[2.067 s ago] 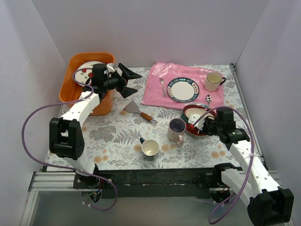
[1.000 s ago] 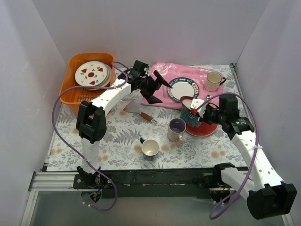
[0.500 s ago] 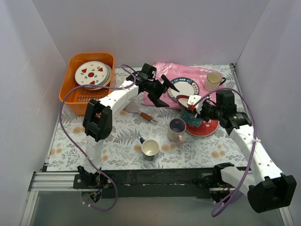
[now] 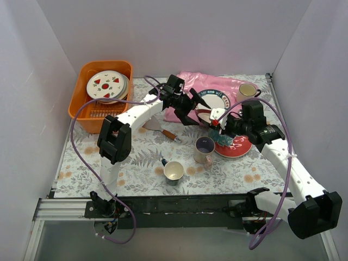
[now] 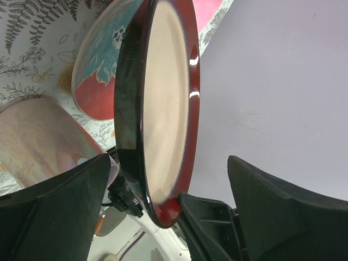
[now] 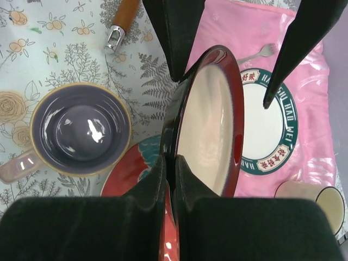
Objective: Place the mixed dishes into the plastic bin
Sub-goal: Pick up the plate at the center of the board.
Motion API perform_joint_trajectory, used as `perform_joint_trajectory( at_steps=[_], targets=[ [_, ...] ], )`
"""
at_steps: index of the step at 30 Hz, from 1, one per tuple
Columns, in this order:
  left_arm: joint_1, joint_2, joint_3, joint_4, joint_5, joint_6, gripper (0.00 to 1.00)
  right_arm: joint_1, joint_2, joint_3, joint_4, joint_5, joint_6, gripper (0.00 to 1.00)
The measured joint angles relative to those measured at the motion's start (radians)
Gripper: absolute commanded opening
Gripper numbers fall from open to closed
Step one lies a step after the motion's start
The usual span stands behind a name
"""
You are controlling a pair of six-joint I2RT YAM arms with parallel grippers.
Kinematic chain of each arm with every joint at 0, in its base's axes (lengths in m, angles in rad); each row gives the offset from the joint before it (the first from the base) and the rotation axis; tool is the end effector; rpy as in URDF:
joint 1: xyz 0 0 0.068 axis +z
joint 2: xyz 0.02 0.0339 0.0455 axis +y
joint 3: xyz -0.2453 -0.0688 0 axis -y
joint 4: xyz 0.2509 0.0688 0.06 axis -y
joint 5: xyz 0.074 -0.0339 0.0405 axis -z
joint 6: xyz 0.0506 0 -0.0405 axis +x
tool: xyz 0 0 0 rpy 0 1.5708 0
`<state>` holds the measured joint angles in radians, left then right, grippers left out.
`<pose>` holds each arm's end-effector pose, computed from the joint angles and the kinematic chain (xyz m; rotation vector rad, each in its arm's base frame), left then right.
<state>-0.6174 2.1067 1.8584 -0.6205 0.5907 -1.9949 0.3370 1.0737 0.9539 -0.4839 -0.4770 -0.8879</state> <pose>0.3735 -0.2998 0.2323 1.3968 -2.1422 1.1005 0.2351 0.1070 0.2912 -1.4186 1.5554 0.1903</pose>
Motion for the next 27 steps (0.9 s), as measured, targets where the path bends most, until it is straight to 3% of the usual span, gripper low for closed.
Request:
perform_joint_trajectory(
  at_steps=[6, 12, 13, 17, 23, 27],
  targets=[
    [0.000, 0.000, -0.016, 0.027, 0.013, -0.003, 0.67, 0.014, 0.017, 0.013, 0.018, 0.002, 0.001, 0.01],
    [0.000, 0.000, -0.031, 0.042, 0.023, 0.002, 0.31, 0.020, 0.020, 0.016, 0.023, 0.011, 0.003, 0.01],
    [0.000, 0.000, -0.034, 0.043, 0.024, 0.000, 0.21, 0.019, 0.021, 0.018, 0.025, 0.016, 0.003, 0.01],
    [0.000, 0.000, -0.051, 0.072, 0.029, -0.002, 0.02, 0.024, 0.021, 0.024, 0.035, 0.030, -0.001, 0.01],
    [0.001, -0.007, -0.075, 0.118, 0.034, 0.006, 0.00, 0.024, 0.021, 0.025, 0.032, 0.029, -0.001, 0.01],
    [0.011, -0.037, -0.153, 0.220, 0.057, 0.008, 0.00, 0.027, 0.021, 0.031, 0.023, 0.016, -0.002, 0.20]
  ],
)
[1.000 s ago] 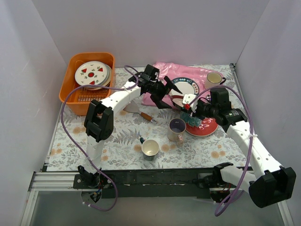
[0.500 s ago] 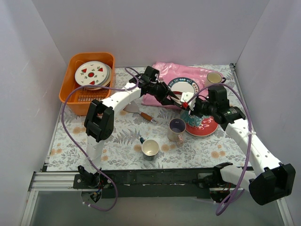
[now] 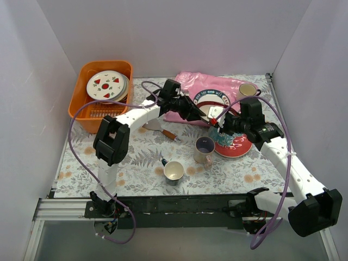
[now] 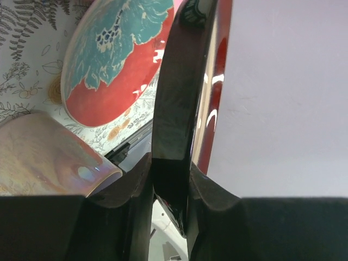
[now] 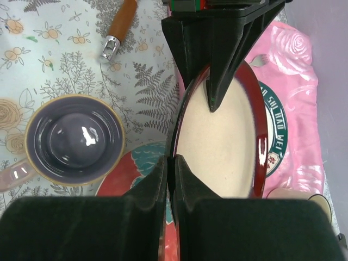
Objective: Place the mixed dishes into the plastic bin
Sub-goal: Pick up the plate at the center of the board.
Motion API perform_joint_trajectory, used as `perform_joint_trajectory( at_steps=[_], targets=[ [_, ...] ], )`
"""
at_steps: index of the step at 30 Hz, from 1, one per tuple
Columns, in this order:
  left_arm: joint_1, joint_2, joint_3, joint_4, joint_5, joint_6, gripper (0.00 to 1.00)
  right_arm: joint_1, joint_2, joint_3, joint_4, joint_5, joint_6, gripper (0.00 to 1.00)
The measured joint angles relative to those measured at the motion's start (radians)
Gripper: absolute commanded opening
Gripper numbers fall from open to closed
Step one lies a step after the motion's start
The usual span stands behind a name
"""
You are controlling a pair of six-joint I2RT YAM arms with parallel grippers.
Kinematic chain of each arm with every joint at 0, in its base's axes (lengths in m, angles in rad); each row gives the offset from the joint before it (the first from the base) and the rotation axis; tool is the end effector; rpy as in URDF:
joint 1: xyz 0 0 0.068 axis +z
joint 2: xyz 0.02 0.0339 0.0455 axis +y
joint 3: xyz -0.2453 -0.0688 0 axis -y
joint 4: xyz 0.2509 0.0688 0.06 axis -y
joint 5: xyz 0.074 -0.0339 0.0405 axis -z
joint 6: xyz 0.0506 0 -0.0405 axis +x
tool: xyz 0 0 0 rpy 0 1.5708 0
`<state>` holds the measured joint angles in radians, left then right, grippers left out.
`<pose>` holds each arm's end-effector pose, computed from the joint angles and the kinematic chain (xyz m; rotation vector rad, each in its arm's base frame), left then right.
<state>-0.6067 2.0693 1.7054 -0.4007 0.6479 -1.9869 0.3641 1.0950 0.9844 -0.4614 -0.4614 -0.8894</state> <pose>0.3733 -0.2963 0.2166 1.2957 -2.1234 1.2346 0.2386 0.1150 0.2989 -1.4252 1.5171 0.1759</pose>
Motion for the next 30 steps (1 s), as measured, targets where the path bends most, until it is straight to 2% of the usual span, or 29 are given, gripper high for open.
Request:
perform_joint_trajectory(
  at_steps=[5, 6, 8, 12, 15, 22, 30],
  targets=[
    [0.031, -0.090, -0.180, 0.215, 0.037, -0.017, 0.00, 0.010, -0.001, 0.018, 0.013, -0.048, 0.001, 0.37],
    [0.041, -0.109, -0.210, 0.249, 0.045, -0.023, 0.00, 0.011, -0.002, 0.026, 0.019, -0.060, 0.006, 0.44],
    [0.059, -0.139, -0.257, 0.323, 0.056, -0.021, 0.00, 0.012, -0.008, 0.041, 0.039, -0.076, 0.013, 0.51],
    [0.102, -0.163, -0.299, 0.418, 0.075, -0.003, 0.00, 0.010, -0.030, 0.089, 0.095, -0.096, 0.048, 0.74],
    [0.135, -0.174, -0.319, 0.459, 0.084, 0.013, 0.00, 0.009, -0.044, 0.133, 0.145, -0.119, 0.089, 0.84],
    [0.203, -0.216, -0.326, 0.497, 0.100, 0.043, 0.00, 0.009, -0.047, 0.177, 0.228, -0.152, 0.209, 0.90],
    [0.262, -0.280, -0.326, 0.518, 0.134, 0.085, 0.00, -0.010, -0.047, 0.177, 0.332, -0.108, 0.412, 0.93]
  ],
)
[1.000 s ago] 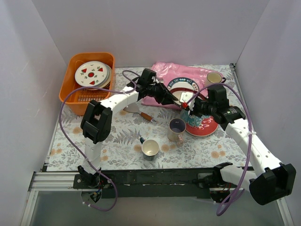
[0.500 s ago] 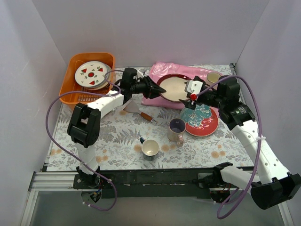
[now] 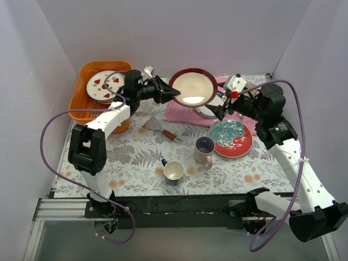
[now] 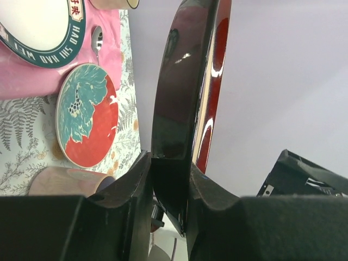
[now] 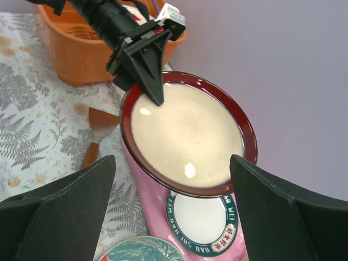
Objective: Place the mixed dishes into the plastic bin
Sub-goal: Pick up the plate at the center of the board, then place the plate in the plastic bin.
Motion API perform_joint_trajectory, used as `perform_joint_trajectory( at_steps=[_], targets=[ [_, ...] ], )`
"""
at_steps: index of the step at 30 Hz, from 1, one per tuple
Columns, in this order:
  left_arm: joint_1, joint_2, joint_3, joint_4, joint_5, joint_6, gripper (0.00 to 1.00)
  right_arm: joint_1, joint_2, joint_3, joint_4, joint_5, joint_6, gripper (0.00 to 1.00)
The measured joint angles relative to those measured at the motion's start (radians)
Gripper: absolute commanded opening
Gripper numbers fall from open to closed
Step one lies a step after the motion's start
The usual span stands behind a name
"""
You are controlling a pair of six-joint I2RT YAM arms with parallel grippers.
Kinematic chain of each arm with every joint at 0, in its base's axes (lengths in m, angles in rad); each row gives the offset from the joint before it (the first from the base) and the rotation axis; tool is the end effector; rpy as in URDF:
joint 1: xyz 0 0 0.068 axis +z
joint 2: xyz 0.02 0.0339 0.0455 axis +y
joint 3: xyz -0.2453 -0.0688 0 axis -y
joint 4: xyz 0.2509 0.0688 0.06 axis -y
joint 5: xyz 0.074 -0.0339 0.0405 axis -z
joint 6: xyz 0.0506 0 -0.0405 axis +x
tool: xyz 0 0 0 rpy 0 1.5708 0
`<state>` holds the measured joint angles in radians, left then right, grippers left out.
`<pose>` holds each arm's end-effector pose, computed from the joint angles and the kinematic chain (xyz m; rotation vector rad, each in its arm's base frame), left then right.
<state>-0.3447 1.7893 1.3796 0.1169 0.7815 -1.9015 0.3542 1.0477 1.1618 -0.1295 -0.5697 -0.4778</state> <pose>0.3950 -0.1797 0.2763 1.1032 -2.1120 1.9323 0.2311 0.1146 0.4124 -1.0235 1.2232 0.3547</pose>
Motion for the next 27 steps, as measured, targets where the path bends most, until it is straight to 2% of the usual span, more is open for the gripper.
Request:
perform_joint_trajectory(
  at_steps=[12, 27],
  targets=[
    [0.149, -0.017, 0.000, -0.020, 0.027, 0.055, 0.00, -0.053, 0.000, 0.000, 0.110, 0.072, 0.216, 0.98],
    [0.404, -0.103, 0.002, -0.029, 0.050, 0.069, 0.00, -0.086, 0.002, -0.041, 0.133, 0.077, 0.277, 0.98]
  ],
)
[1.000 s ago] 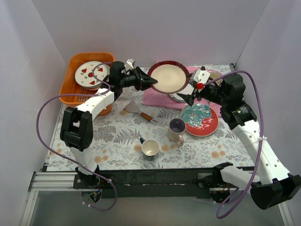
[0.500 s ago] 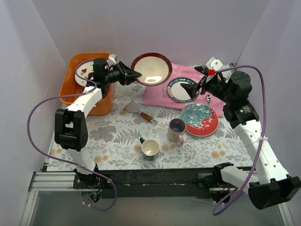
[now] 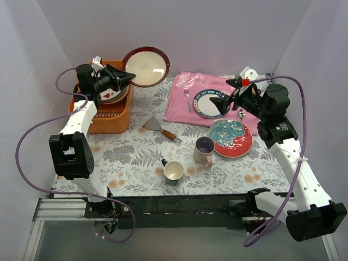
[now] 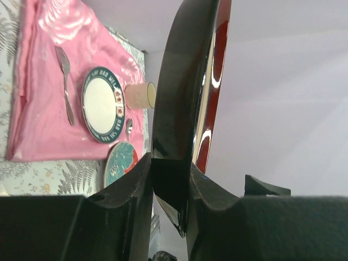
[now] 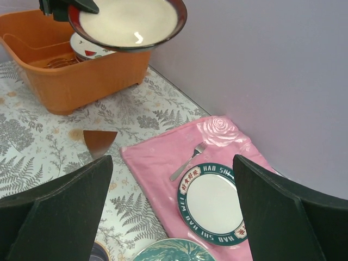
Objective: Place the mixed dishes into the plastic bin
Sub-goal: Place the plate in the plastic bin.
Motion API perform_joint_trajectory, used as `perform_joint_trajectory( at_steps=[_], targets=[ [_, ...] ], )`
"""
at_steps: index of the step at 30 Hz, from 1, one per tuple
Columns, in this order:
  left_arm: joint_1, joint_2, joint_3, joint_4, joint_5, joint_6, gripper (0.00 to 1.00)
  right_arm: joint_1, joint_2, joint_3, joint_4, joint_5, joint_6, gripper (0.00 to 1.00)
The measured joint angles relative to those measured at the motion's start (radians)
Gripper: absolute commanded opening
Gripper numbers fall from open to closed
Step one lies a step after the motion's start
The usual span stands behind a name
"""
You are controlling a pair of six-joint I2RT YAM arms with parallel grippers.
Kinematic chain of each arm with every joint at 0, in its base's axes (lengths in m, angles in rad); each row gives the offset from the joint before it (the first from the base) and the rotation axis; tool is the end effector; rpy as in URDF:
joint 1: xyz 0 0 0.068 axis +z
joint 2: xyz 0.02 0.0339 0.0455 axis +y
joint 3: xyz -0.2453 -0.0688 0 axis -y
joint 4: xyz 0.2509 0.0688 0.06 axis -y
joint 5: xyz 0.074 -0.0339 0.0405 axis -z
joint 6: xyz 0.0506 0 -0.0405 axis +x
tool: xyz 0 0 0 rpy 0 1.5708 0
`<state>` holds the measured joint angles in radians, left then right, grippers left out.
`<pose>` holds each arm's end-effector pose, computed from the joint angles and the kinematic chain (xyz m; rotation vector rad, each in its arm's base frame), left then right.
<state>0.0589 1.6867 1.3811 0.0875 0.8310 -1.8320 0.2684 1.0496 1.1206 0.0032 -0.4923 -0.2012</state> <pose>0.4127 -0.0131 0.3155 -1.2596 1.8211 -1.8803 0.2464 0.0926 0.4127 -0.7275 1.3346 0.4215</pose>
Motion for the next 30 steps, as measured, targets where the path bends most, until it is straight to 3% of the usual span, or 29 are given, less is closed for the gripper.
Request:
perform_joint_trajectory(
  at_steps=[12, 30],
  targets=[
    [0.148, -0.001, 0.001, 0.001, -0.019, 0.001, 0.00, -0.020, 0.006, -0.011, 0.008, 0.047, 0.075, 0.99],
    [0.269, -0.009, 0.001, -0.032, -0.061, 0.018, 0.00, -0.090, 0.050, -0.025, 0.022, 0.095, 0.199, 0.98]
  ],
)
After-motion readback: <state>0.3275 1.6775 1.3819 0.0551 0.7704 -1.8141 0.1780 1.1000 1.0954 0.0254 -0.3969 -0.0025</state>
